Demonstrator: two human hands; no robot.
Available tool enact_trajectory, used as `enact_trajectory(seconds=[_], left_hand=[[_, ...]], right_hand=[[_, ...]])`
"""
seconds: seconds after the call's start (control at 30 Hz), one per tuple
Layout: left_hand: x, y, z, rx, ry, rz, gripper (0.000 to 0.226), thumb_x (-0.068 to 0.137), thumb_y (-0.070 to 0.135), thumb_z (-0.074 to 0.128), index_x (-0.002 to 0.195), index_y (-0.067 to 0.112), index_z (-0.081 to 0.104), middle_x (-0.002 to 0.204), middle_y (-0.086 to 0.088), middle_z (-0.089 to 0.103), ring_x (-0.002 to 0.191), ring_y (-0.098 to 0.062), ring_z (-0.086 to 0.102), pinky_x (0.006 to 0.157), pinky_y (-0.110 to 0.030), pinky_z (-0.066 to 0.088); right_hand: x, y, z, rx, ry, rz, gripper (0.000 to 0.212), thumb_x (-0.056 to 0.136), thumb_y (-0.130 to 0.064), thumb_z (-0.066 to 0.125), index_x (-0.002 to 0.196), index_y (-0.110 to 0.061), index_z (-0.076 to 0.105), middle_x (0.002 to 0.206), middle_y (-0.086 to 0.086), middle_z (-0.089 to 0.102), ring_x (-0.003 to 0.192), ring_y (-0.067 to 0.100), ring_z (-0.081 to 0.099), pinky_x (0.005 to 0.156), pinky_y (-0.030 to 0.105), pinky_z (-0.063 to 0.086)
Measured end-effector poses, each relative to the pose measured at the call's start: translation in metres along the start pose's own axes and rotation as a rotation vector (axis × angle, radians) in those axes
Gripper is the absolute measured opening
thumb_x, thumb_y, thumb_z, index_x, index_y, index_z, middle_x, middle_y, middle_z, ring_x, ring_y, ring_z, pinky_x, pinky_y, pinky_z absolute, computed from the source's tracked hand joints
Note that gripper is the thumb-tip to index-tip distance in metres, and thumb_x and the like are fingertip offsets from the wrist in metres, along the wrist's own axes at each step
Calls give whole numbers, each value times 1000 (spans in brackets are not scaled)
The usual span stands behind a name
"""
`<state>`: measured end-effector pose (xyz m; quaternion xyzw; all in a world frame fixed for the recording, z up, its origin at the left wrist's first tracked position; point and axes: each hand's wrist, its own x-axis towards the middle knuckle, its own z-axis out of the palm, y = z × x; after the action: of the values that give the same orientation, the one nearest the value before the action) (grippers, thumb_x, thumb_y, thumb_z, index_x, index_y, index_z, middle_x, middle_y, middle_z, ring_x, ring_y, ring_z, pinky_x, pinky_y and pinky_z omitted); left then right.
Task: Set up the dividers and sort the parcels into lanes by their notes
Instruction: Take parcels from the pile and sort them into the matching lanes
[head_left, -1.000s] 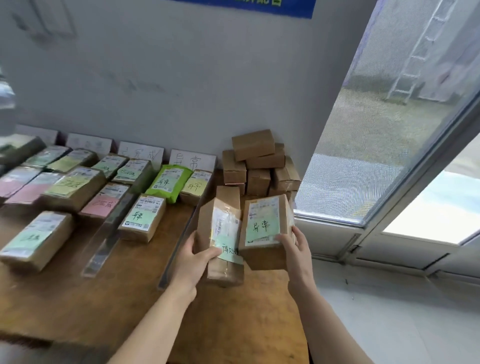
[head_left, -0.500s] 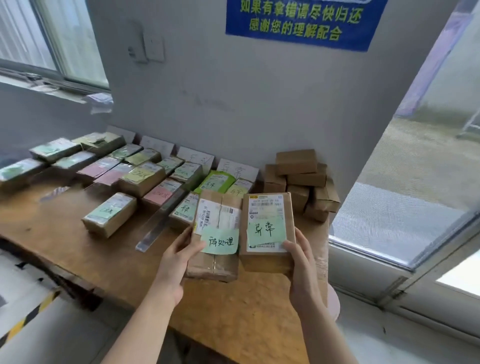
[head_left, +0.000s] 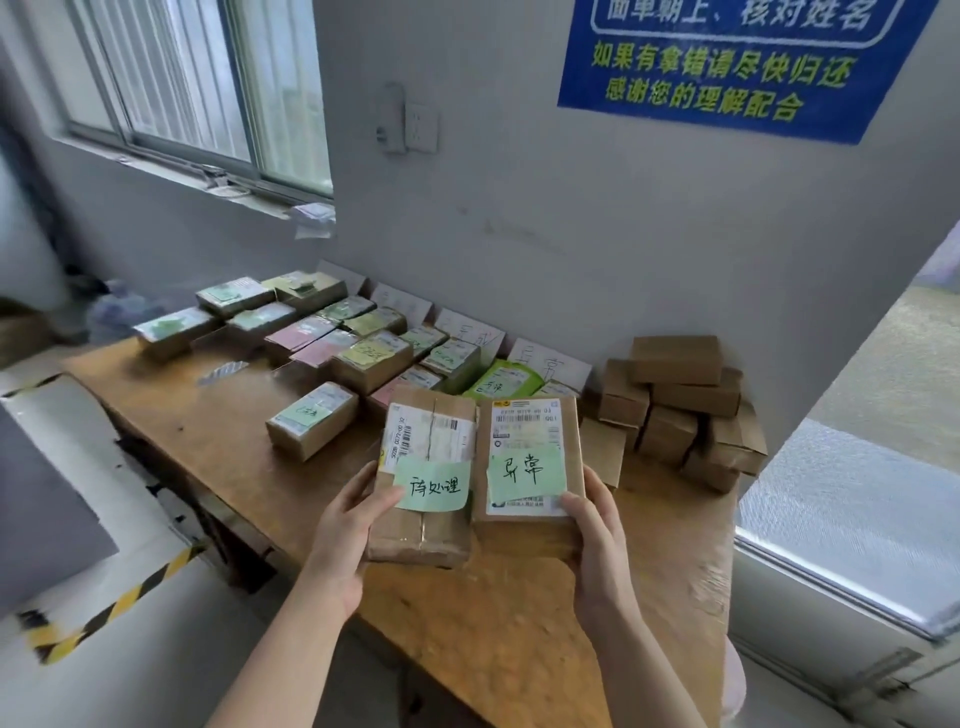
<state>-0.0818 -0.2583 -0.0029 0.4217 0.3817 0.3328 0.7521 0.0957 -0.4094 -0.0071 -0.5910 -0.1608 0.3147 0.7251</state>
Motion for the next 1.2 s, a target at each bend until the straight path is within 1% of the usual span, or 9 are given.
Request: enact_trajectory(seconds=[0.1,0.33,0.43,0.63,0.73,0.83,0.93,1.07,1.2], left_hand=[[10,7,-22,18,53,14,47,84,17,70,129,28,61,105,-7,75,105,-30,68,93,-47,51],[43,30,-68,75,83,-42,42,76,35,76,117,33,68,106,-3,75,113,-32,60,107,-58,38],[70,39,-92,84,74,-70,33,85,26,71,117,31,67,104,-2,76,113,-31,61,108,-58,36],[122,62,-130,147,-34,-126,54,77,29,77,129,30,61,110,1,75,121,-30,56,112,-61,28],[144,73,-139,173,-93,-140,52,79,25,76,130,28,61,114,0,73,118,-27,57,112,-58,29],[161,81,-143,172,-138,-166,48,82,21,73,128,27,61,116,-2,71,114,-26,58,106,-51,37],[175,87,-142,171,-166,-167,44,83,21,73,126,28,61,115,0,70,112,-24,57,88,-40,40],[195,89,-133,176,-190,-185,44,83,21,73,125,28,60,115,-3,67,109,-25,56,88,-41,43],[215,90,-121,192,-185,-207,40,82,20,74,119,29,63,112,-6,70,109,-28,58,97,-47,46]], right_hand=[[4,6,25,-28,-35,13,78,63,-45,72,137,-34,48,110,-2,72,105,19,67,85,39,55],[22,21,86,-56,-40,92,78,68,-43,69,141,-28,42,114,5,68,107,20,64,79,33,56],[30,30,112,-42,1,134,69,77,-40,71,138,-24,45,110,7,69,101,19,65,70,29,55],[50,61,164,3,216,247,53,88,-37,66,134,-24,47,110,10,66,93,21,63,66,34,50],[65,73,183,-5,390,267,79,65,-54,75,132,-27,44,115,9,63,104,25,61,91,47,53],[79,75,194,23,521,262,90,50,-60,76,127,-27,42,115,10,62,106,30,62,95,55,52],[92,70,198,68,640,263,75,64,-52,76,128,-23,47,115,11,63,105,30,62,95,53,52],[109,74,192,180,789,307,57,79,-44,70,126,-16,52,112,12,62,104,28,60,91,44,52],[126,83,191,240,880,308,61,80,-45,69,129,-14,51,114,14,61,104,30,60,91,45,52]])
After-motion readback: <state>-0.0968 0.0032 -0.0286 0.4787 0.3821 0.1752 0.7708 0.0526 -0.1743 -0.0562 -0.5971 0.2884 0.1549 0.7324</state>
